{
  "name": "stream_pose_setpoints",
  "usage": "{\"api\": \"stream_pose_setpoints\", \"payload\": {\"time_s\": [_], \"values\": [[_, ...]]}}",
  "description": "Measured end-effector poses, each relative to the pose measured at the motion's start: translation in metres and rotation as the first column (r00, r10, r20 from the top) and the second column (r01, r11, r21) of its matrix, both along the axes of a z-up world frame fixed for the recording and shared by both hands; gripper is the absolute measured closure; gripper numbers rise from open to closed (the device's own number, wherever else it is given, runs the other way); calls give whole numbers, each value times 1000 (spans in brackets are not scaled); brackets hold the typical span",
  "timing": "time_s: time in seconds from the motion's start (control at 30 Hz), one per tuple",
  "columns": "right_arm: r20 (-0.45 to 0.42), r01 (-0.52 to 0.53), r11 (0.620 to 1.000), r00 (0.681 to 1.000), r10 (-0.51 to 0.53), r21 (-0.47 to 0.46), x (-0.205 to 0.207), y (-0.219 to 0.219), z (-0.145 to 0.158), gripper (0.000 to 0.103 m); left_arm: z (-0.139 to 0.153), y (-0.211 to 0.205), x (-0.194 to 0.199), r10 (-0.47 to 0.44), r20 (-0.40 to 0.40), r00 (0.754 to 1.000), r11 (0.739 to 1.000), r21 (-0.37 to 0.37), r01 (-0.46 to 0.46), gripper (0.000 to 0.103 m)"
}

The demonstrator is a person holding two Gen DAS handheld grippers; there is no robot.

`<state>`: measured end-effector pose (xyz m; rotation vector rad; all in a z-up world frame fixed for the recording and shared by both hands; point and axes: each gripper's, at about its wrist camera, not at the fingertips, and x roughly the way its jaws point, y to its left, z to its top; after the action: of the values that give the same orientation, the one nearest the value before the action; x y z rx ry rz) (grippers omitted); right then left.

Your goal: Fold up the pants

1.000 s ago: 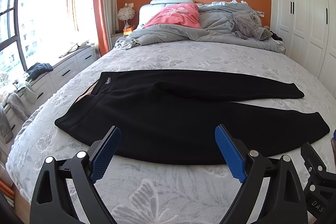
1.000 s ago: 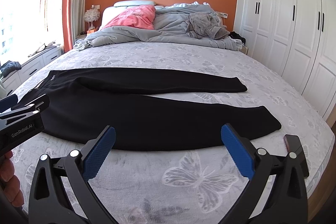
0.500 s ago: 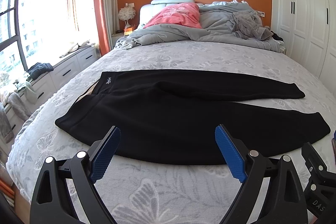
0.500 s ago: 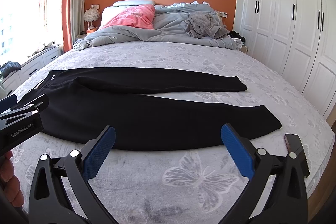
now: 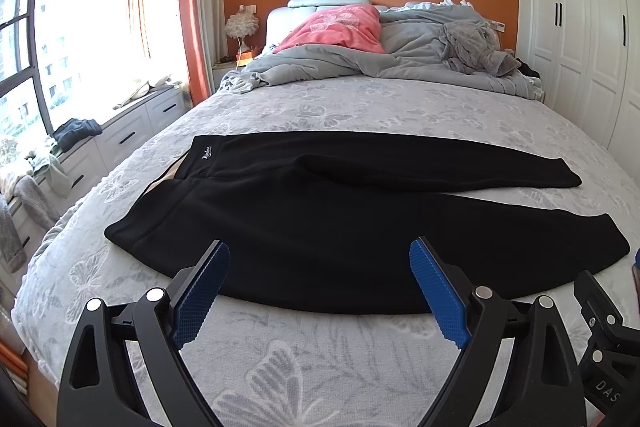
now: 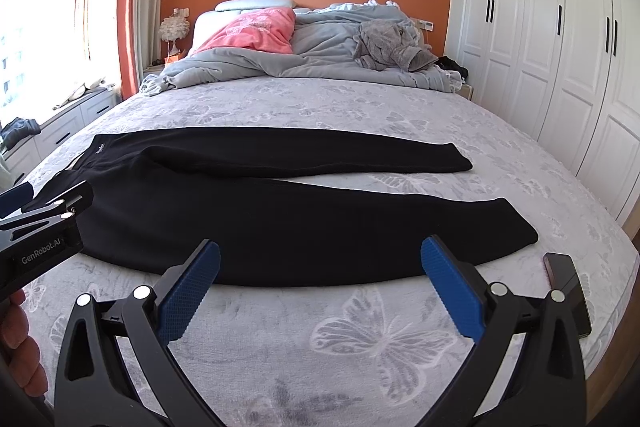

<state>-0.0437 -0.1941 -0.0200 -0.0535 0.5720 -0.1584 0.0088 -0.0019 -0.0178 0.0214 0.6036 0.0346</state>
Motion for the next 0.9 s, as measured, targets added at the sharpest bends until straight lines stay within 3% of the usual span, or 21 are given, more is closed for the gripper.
{"api": "stream_pose_setpoints", "payload": {"time_s": [0.5, 0.67, 0.8, 0.9], "values": [[-75, 38, 995, 997, -32, 88, 23, -19, -11, 5, -9, -8, 16, -13, -42, 999, 1000, -5, 13, 14], [-105, 33, 995, 994, -24, 90, 31, -25, -5, 5, -7, -4, 20, -40, -65, 997, 999, -39, 37, 14], [-168, -4, 992, 986, 24, 123, 51, -62, 14, 5, -3, 3, 31, -100, -109, 989, 994, -53, 95, 13], [-196, -16, 995, 980, 35, 96, 82, -110, 24, 5, 15, 30, 57, -184, -145, 972, 977, -133, 165, 11]]}}
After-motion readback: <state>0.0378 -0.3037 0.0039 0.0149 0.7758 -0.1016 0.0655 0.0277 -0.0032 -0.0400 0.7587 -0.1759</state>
